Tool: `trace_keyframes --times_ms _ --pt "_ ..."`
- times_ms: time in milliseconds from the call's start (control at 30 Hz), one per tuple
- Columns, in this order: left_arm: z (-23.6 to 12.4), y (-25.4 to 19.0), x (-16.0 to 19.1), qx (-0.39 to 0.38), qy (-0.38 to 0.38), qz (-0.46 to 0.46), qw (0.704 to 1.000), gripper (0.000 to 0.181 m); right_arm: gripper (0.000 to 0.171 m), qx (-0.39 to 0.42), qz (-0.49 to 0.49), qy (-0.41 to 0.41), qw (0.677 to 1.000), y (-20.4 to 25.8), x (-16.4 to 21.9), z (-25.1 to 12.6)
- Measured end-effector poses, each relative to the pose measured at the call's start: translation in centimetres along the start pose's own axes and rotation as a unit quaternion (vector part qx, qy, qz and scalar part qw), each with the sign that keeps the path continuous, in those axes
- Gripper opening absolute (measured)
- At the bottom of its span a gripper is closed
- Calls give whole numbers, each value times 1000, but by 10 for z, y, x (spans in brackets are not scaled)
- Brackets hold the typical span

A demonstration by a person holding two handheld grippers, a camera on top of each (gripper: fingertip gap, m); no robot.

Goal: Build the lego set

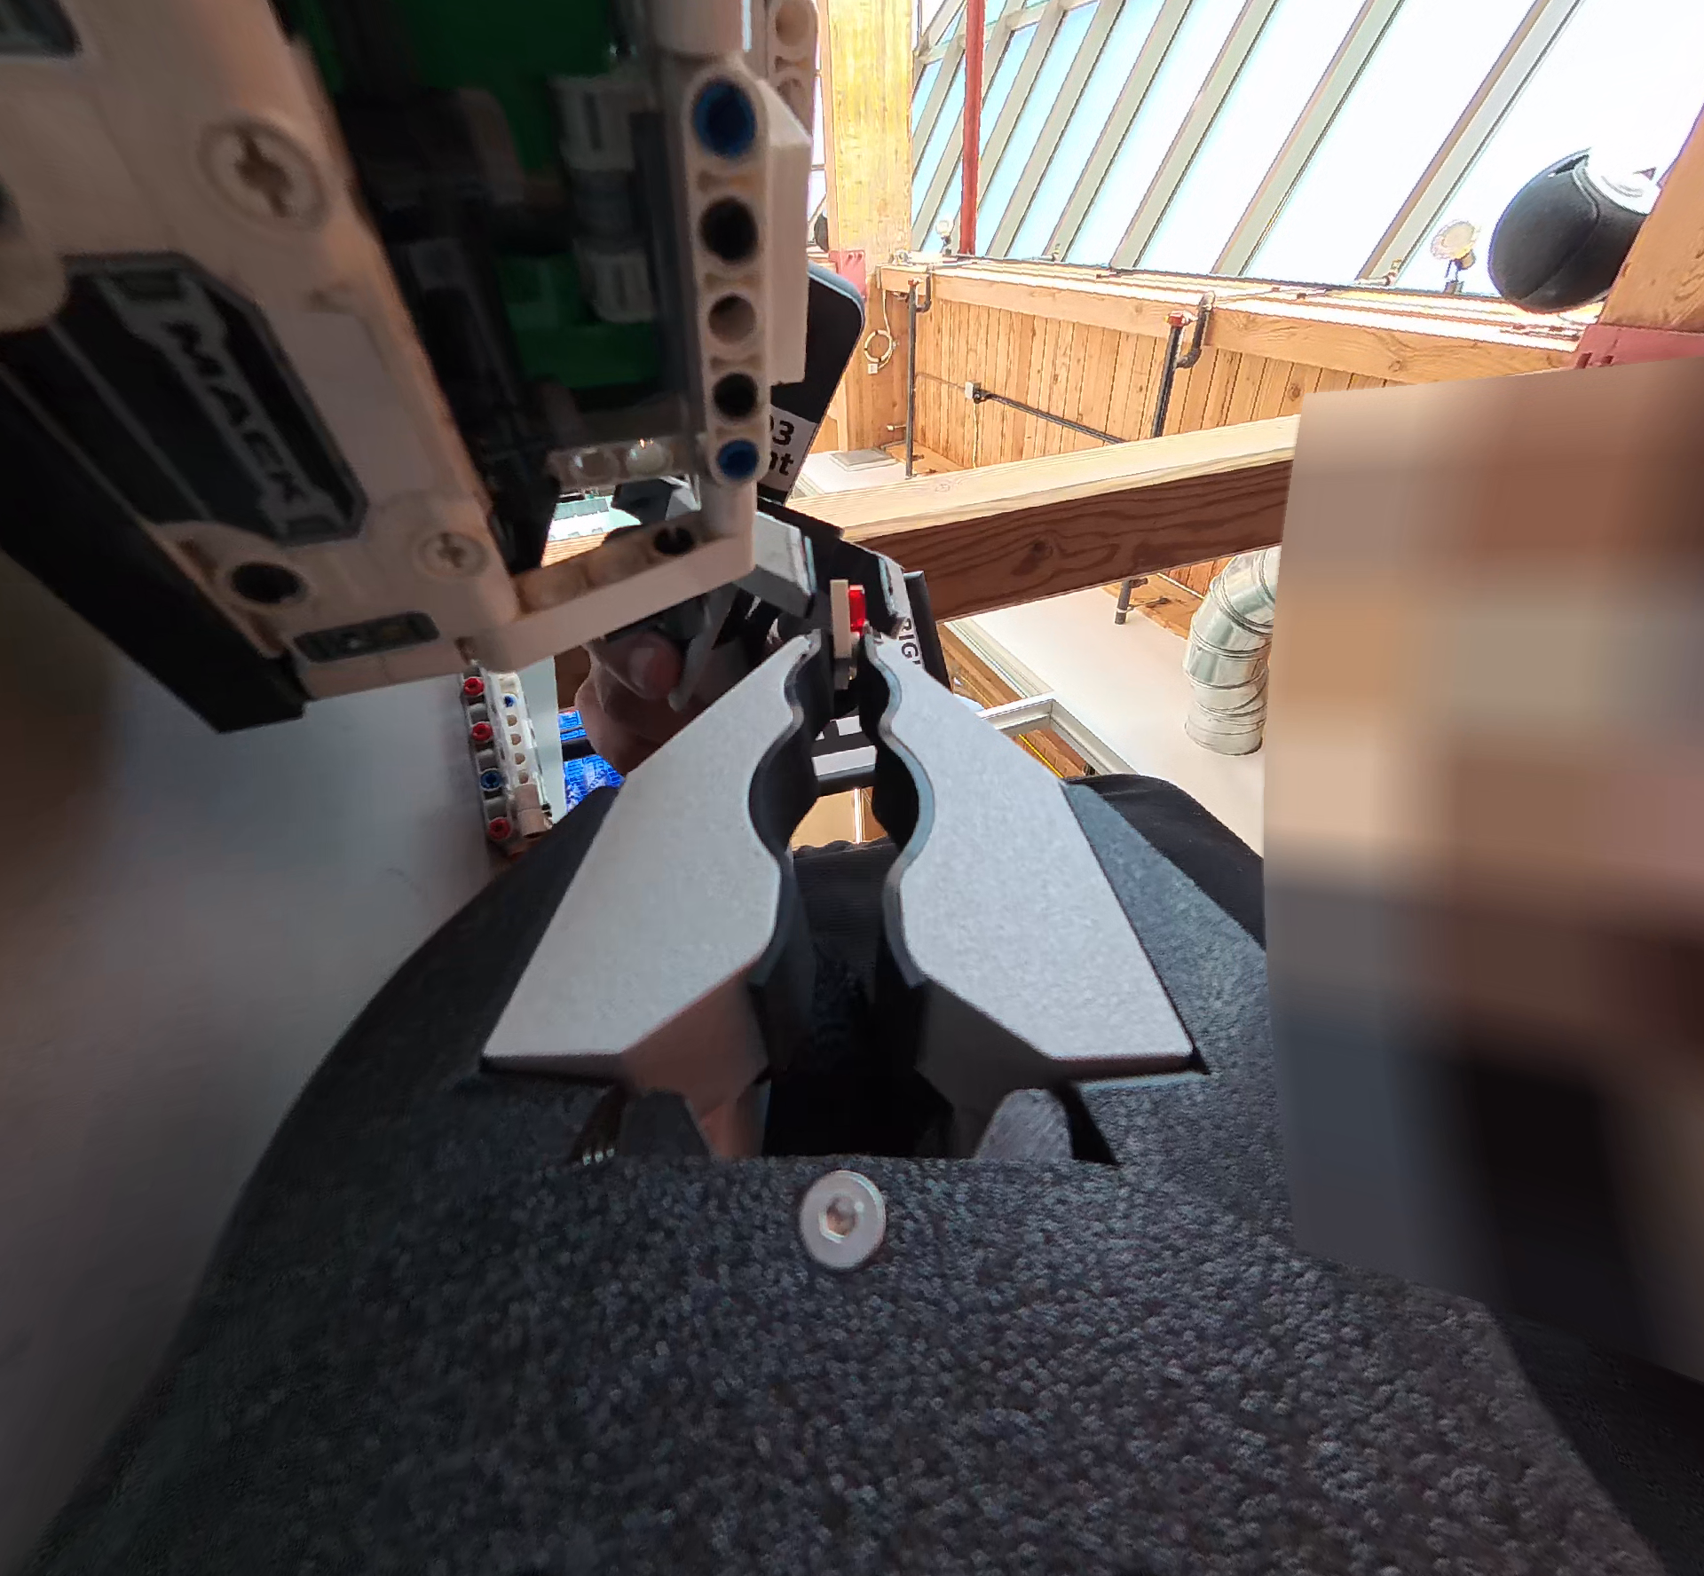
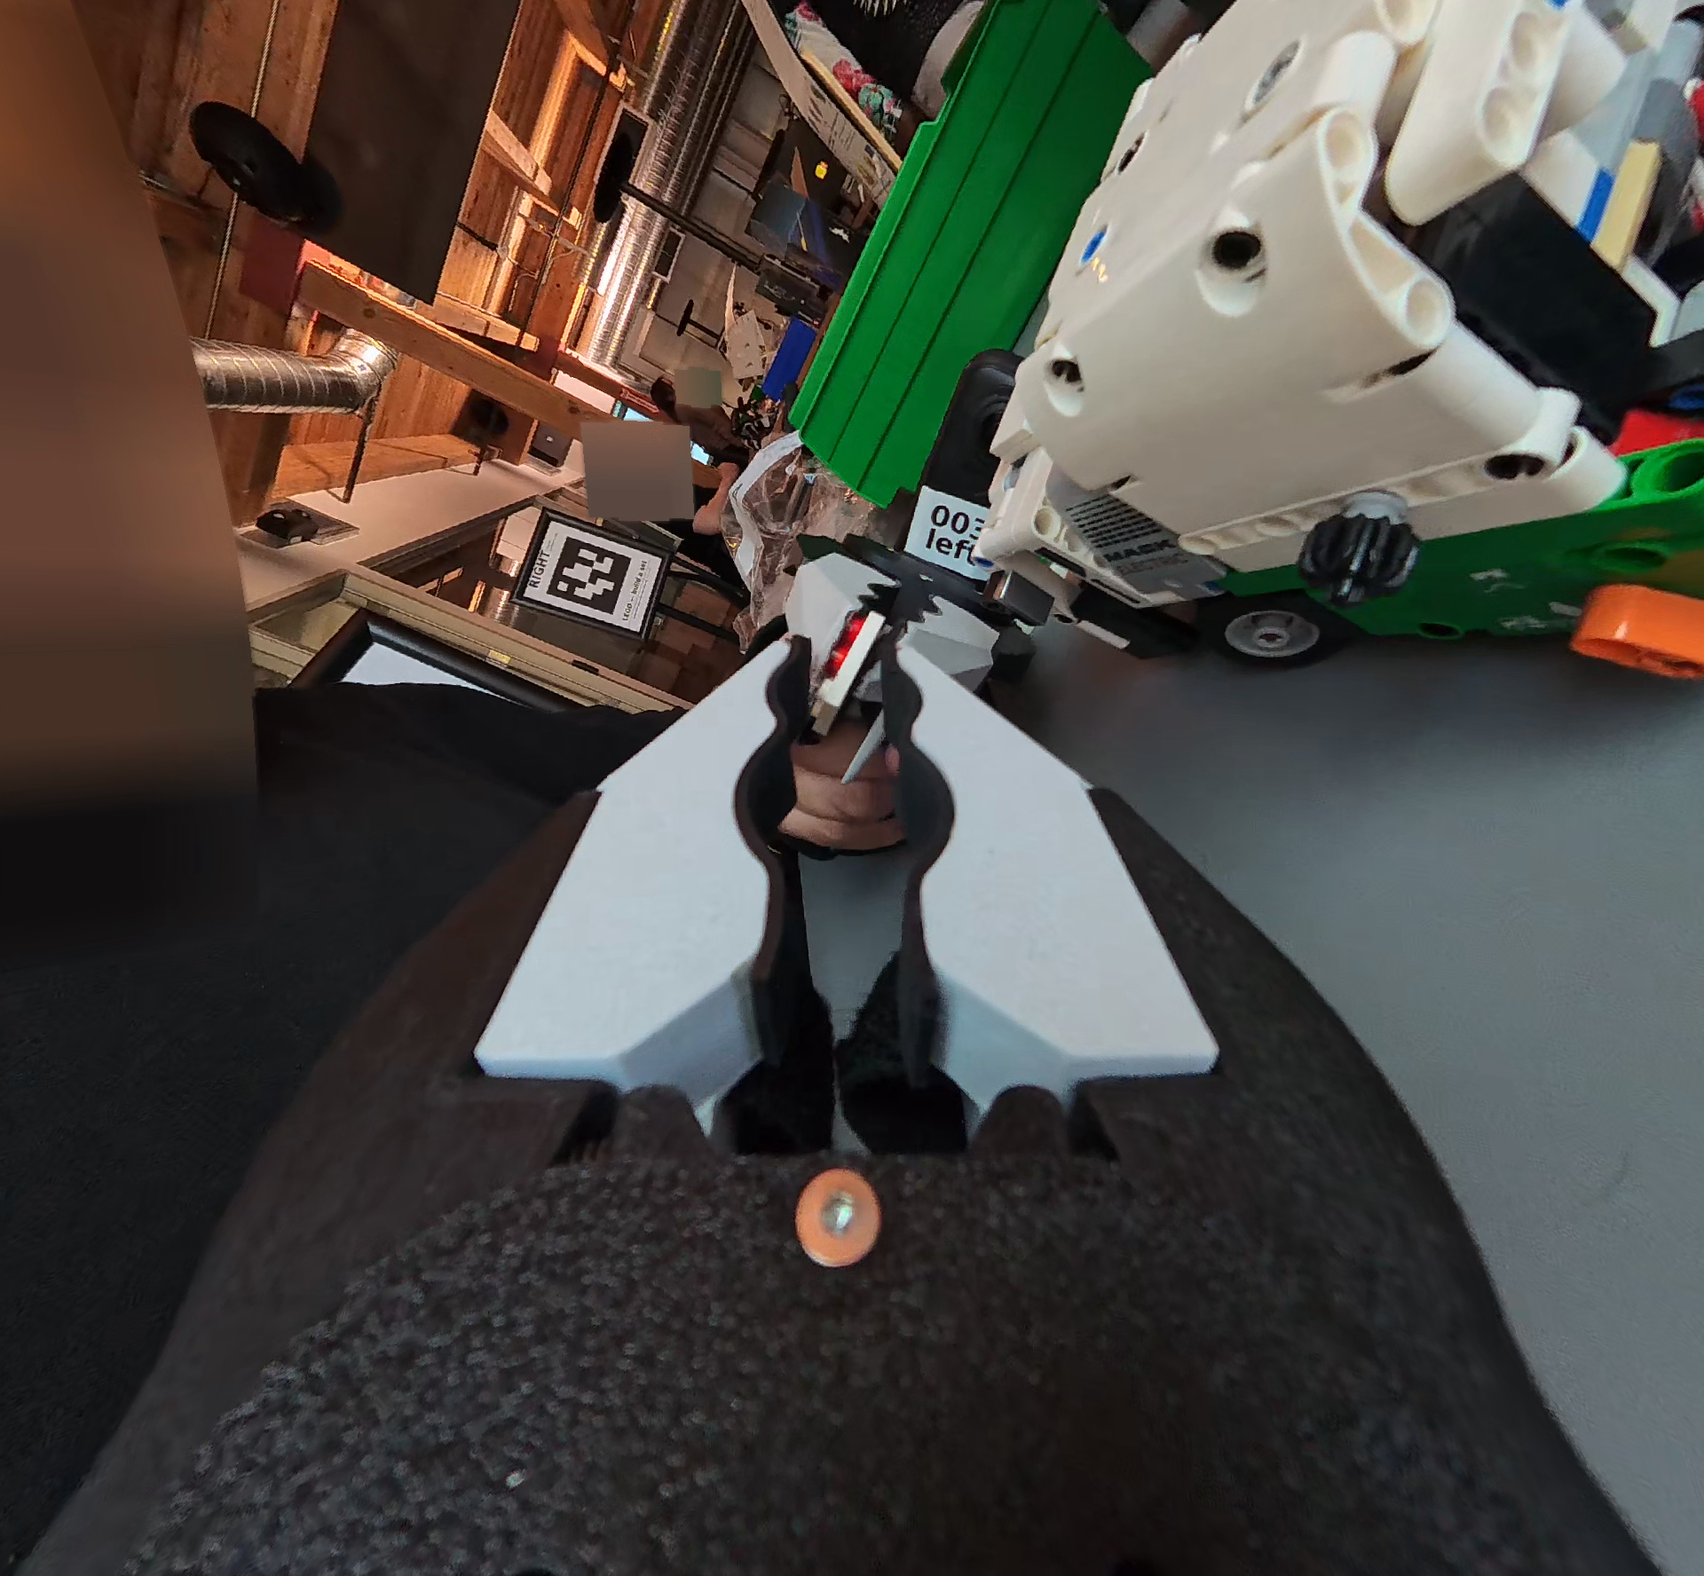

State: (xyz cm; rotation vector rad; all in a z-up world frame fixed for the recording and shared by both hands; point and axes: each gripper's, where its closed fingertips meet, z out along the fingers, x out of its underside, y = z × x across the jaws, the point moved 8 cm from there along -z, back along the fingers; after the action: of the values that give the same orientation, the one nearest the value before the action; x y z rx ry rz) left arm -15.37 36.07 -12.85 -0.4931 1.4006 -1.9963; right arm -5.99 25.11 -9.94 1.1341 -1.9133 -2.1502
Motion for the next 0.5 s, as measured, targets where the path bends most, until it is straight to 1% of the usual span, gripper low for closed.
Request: trace_keyframes --times_ms 200,400,467,500 --pt "0 0 0 2 2 0 1000 2 15 5 -3 -3 1000 1 -1 -2" --pt "0 0 1 3 5 1 1000 2 17 4 -29 -19 999 7 -6 -6" --pt "0 0 1 4 6 0 1000 3 18 5 -56 -34 998 12 -10 -10" --pt "0 0 1 4 6 0 1000 2 19 7 -85 -33 996 17 -11 -12"
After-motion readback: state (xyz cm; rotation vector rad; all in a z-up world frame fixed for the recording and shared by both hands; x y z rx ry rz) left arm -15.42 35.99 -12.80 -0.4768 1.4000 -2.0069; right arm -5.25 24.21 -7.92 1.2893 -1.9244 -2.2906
